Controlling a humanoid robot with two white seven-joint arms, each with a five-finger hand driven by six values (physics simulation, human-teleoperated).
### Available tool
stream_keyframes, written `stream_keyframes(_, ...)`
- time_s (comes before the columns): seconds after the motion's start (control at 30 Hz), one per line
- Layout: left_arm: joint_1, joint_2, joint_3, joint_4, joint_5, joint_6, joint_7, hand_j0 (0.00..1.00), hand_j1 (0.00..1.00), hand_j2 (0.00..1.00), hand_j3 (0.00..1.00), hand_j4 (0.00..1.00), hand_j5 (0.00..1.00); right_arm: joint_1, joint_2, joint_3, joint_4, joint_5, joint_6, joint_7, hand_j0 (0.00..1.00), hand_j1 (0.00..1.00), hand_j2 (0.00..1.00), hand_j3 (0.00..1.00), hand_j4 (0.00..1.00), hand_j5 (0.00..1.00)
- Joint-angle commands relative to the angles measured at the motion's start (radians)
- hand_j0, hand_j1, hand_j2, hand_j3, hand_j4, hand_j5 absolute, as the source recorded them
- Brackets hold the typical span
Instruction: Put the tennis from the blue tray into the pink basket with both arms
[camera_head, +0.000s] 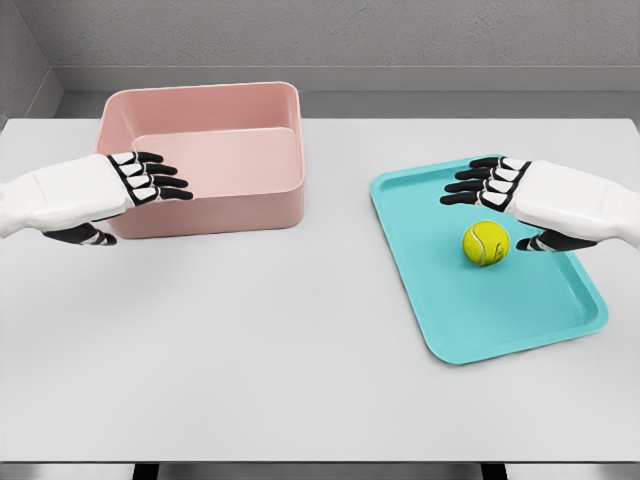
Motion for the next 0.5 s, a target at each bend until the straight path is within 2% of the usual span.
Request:
stream_keyframes(0.0,0.0,0.001,0.001,0.0,0.006,0.001,-0.004,1.0,1.0,1.0,1.0,1.0,1.0,0.0,0.0,0.003,0.001,-0.005,0.001,-0.001,1.0,1.0,1.0,1.0,1.0,1.0)
stream_keyframes(0.17,0.009,0.001,0.001,0.001,0.006,0.001,-0.004,1.0,1.0,1.0,1.0,1.0,1.0,0.0,0.01,0.025,0.025,0.006,0.001,0.001,1.0,1.0,1.0,1.0,1.0,1.0)
stream_keyframes(0.37,0.012,0.0,-0.001,0.001,0.005,0.001,-0.004,1.0,1.0,1.0,1.0,1.0,1.0,-0.002,0.049,0.053,0.062,0.138,0.001,-0.001,1.0,1.0,1.0,1.0,1.0,1.0)
stream_keyframes(0.47,0.021,0.0,0.001,0.001,0.005,0.001,-0.004,1.0,1.0,1.0,1.0,1.0,1.0,-0.003,0.084,0.054,0.111,0.162,0.001,0.001,1.0,1.0,1.0,1.0,1.0,1.0)
